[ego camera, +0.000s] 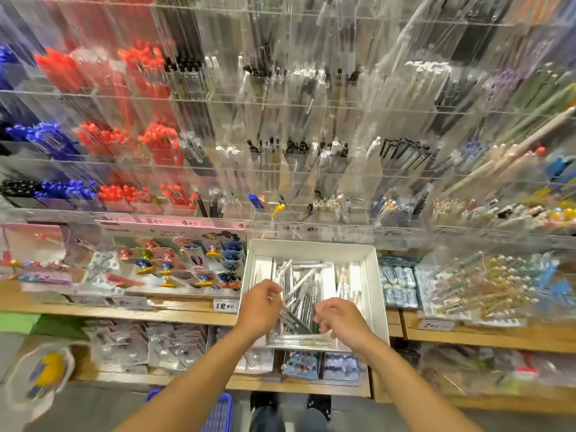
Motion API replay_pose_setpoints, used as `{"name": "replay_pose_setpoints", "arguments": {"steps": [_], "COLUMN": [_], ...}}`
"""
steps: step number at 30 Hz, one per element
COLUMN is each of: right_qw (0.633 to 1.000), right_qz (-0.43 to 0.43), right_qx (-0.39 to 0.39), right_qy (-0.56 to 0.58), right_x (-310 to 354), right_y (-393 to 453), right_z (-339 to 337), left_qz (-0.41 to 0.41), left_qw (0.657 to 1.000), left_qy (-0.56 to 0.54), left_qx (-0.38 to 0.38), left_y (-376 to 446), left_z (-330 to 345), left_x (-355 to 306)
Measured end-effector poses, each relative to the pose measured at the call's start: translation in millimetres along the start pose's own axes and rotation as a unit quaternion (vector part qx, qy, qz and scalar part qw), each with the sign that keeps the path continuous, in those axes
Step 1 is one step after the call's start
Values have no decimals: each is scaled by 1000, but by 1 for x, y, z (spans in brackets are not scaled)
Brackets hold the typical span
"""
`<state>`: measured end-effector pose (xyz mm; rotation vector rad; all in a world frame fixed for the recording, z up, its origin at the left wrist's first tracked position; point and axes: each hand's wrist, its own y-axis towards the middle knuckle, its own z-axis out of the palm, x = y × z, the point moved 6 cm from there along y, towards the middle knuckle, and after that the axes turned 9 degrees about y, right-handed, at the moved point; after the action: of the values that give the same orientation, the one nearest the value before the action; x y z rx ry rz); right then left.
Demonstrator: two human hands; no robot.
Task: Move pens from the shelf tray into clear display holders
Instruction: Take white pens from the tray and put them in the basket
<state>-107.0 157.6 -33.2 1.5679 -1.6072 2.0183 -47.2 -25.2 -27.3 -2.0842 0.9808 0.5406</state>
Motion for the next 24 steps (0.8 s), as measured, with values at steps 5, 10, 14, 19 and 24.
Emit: {"name": "replay_pose_setpoints", "arguments": {"steps": [5, 10, 14, 19, 24], "right_qw": [999, 998, 997, 991, 974], "right_qz": [37, 57, 71, 39, 86], "right_qx": [12, -1, -10, -81, -149], "right_qy": [-15, -5, -23, -102, -145], "right_x": [-9, -11, -13, 2, 0], "right_y": [15, 22, 36, 70, 101], "right_z": [13, 7, 10, 26, 38], "left_qz": [-38, -79, -76, 17, 108], "left_qw": [986, 968, 954, 971, 975], "left_qy": [158, 238, 290, 209, 8], "left_qx": [-48, -23, -28, -116, -196], "left_y": [54, 83, 88, 72, 37], "left_z": [12, 21, 22, 4, -19], "left_x": [-7, -10, -13, -19, -20]}}
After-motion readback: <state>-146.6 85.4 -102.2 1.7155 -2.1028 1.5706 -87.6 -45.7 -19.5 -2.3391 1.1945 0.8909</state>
